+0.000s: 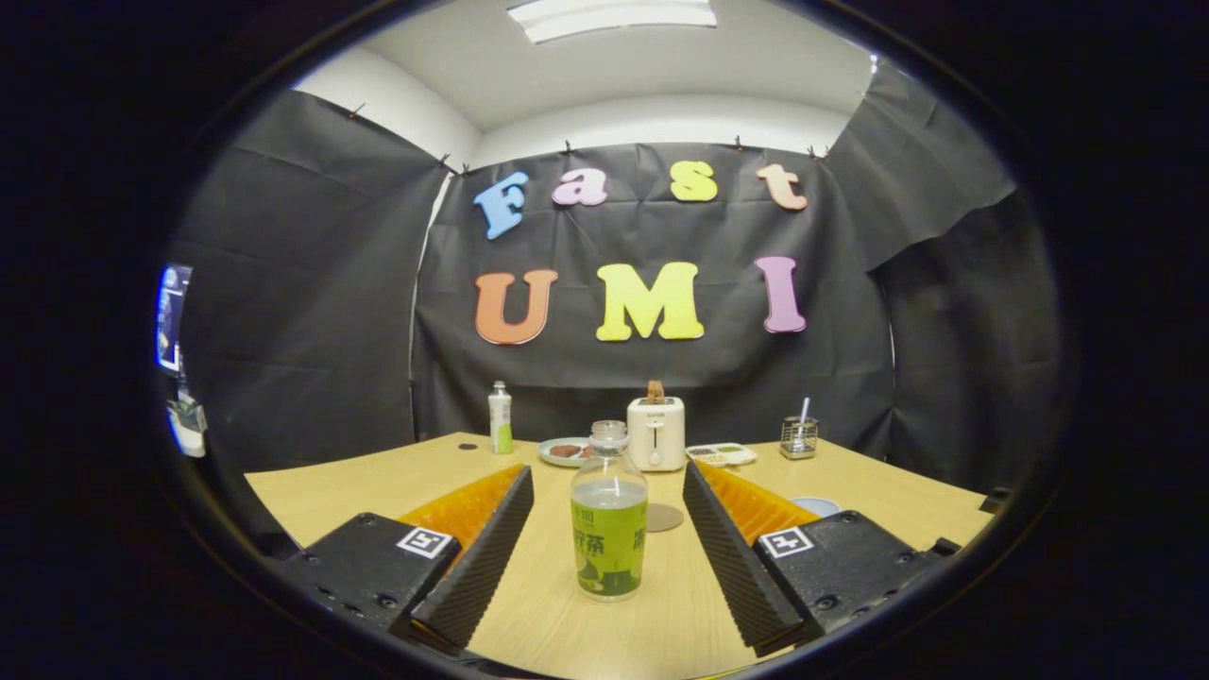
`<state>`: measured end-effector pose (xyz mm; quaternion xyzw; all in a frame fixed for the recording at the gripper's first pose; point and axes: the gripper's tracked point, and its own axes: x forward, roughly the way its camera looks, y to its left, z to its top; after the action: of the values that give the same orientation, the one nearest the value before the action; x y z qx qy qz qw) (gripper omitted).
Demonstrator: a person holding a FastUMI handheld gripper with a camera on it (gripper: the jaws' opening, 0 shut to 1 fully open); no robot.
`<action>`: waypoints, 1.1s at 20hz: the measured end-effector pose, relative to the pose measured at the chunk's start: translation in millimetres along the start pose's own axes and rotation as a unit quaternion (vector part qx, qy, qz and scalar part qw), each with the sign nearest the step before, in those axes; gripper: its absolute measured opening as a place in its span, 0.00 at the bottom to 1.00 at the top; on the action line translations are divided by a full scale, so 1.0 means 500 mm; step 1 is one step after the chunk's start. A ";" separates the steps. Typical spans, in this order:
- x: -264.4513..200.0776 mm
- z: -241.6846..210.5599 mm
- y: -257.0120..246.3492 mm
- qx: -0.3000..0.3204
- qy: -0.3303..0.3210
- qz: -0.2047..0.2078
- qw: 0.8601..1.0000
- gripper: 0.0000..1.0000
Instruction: Take the bottle from table, then pour the juice into the cup, finally place the bottle on the coaster
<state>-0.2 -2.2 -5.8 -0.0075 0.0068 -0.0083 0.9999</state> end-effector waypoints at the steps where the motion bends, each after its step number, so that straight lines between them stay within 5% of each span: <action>1: 0.001 -0.005 -0.001 0.000 0.003 -0.001 1.000 1.00; 22: 0.093 -0.190 -0.001 0.016 0.149 -0.025 0.988 1.00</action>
<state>45.1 -5.0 -101.4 0.0102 0.1550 -0.0341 0.9873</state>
